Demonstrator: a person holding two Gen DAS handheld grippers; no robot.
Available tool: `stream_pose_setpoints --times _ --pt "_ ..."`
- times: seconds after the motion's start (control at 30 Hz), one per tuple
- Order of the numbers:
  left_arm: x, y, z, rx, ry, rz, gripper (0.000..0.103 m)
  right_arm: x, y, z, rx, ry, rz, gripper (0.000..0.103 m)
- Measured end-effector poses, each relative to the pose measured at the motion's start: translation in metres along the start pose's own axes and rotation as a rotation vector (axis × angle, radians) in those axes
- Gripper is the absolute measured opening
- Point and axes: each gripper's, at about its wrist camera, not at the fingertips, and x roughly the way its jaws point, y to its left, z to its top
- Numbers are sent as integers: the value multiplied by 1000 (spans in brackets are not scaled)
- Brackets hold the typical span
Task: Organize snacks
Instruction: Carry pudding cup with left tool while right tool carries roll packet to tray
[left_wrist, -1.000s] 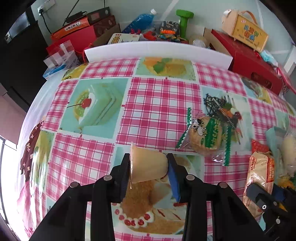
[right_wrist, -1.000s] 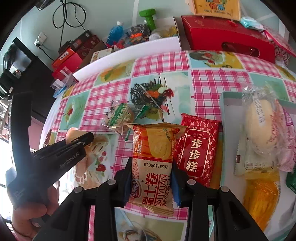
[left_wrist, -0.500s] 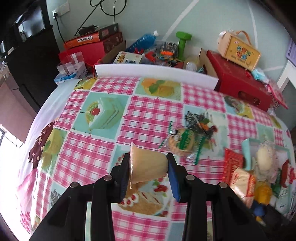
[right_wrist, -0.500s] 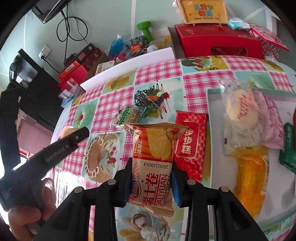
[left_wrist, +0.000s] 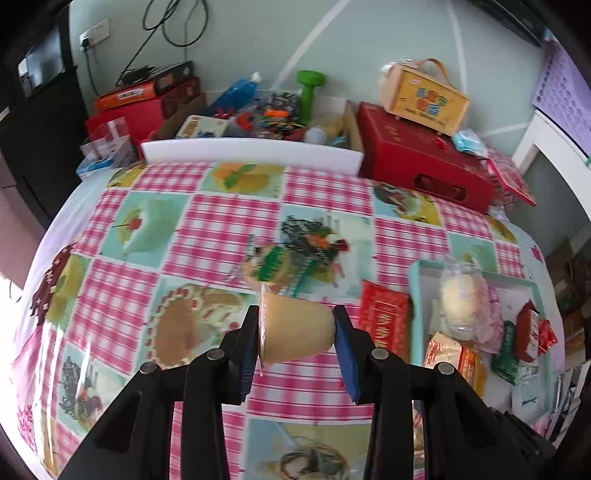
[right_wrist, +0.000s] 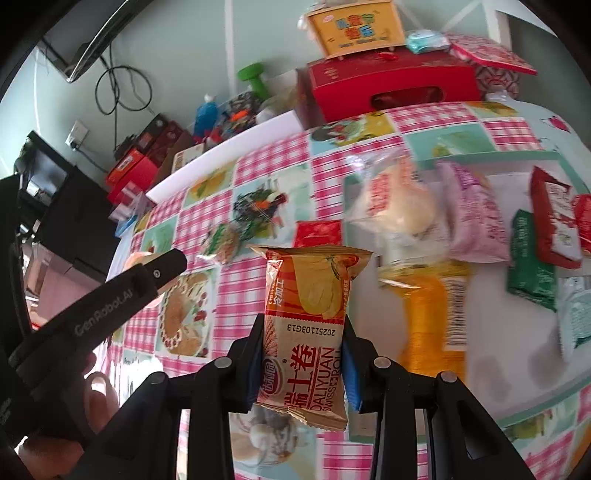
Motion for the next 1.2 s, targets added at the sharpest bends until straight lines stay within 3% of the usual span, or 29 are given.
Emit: stream_pose_setpoints --times 0.33,0.8,1.2 --pt "0 -32 -8 84 13 -11 40 -32 -37 9 78 -79 -33 38" --pt "6 -121 -38 300 52 -118 40 -77 -132 7 286 -177 -217 38" --pt "37 -132 -53 345 113 -79 40 -62 -131 5 260 -127 -209 38"
